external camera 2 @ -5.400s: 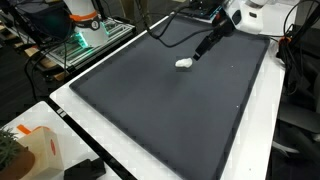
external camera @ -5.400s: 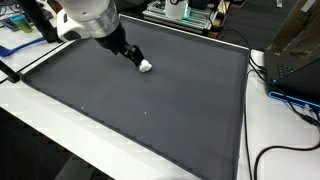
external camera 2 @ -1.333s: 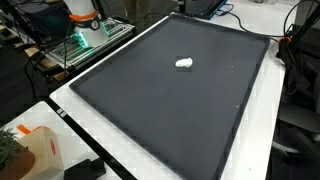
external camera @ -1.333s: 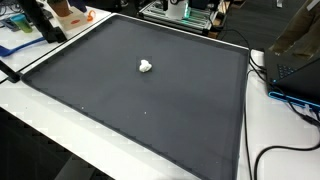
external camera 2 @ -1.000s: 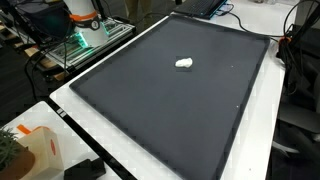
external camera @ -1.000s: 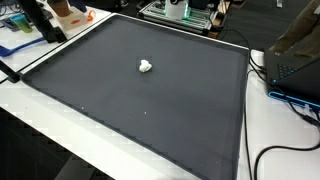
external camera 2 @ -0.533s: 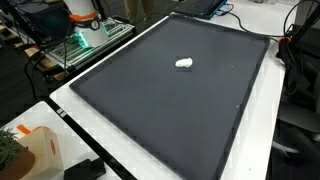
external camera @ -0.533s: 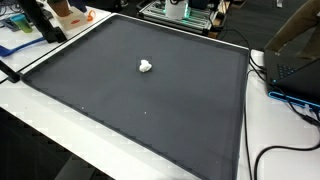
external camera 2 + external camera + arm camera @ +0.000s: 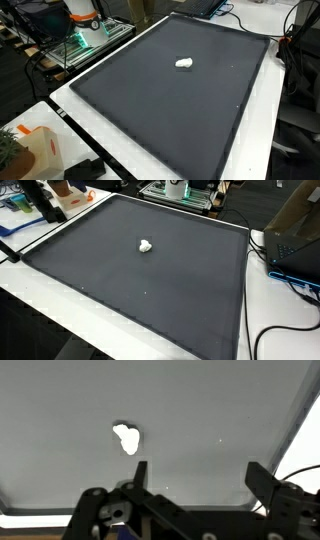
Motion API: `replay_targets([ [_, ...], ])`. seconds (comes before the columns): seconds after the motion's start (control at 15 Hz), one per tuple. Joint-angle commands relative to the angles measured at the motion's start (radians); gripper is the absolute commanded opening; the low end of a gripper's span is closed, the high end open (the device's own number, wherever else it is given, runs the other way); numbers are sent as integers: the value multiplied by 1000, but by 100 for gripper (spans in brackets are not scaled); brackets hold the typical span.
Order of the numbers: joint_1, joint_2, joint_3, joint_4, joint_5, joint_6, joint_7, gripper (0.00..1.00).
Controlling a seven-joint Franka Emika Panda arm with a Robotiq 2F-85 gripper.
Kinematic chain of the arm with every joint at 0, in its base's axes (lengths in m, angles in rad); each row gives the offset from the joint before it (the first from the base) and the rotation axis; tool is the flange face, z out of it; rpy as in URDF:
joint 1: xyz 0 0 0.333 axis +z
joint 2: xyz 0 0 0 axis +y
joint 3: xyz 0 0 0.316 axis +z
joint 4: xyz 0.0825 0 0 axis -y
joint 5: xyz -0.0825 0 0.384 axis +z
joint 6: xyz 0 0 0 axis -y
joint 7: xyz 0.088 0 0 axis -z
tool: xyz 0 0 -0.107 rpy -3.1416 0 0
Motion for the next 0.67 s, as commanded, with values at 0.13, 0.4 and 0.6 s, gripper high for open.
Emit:
replay_targets([
  [0.13,-2,-20,0,-12,3,-5,-2,100],
  [0.4,-2,-18,-1,-13,3,-5,-2,100],
  [0.6,12,-21,-18,-18,19,-18,-30,100],
])
